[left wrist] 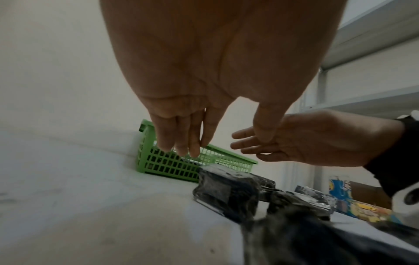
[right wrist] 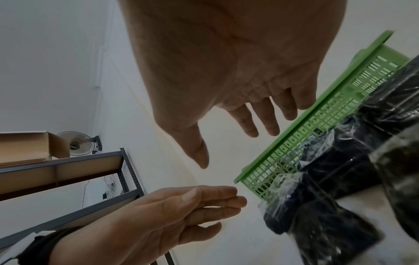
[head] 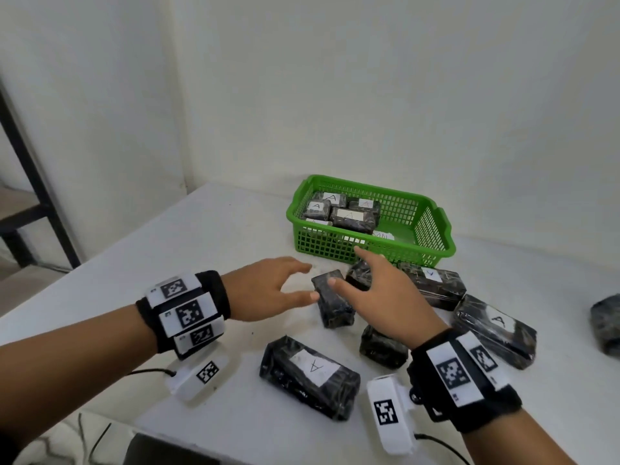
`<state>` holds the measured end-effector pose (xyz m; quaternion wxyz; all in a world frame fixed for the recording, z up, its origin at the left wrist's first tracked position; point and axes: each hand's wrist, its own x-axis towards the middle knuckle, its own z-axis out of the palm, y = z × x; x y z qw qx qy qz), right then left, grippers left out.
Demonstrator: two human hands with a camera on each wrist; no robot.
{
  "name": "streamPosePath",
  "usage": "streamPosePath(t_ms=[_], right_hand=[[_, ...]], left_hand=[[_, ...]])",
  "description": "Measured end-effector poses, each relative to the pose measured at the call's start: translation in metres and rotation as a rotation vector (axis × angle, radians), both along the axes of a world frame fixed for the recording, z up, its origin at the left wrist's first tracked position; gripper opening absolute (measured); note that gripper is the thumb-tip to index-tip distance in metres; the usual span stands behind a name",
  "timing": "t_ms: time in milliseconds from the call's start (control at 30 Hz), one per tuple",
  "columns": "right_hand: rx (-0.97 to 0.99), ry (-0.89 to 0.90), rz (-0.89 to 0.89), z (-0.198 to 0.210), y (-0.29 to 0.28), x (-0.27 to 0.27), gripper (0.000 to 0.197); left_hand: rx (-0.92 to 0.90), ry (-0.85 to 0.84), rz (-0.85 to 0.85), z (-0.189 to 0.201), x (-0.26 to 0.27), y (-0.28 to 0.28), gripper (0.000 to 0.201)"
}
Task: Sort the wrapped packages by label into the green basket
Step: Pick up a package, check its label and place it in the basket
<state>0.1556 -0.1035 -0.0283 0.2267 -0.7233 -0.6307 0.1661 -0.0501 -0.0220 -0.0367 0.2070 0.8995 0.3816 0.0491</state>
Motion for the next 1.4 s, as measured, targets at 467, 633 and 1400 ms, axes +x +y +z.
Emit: streamPosePath(t_ms=[467,633,1400], right_hand=[[0.093,0.014,0.038,-0.022,-0.038,-0.011,0.052],[0.068,0.032,0.106,-0.032,-0.048,-0.009,0.03],[0.376,0.627,-0.004,-0.019,0.015,0.04,0.029]], left_hand=[[-0.182,0.01,-0.103,-0.014,-0.017,-0.034,0.08],[-0.194,0.087,-0.168,-0.018,-0.017,-0.036,0.082],[-0.331,-0.668,0.076,0.016,0.048,0.031,0.035]])
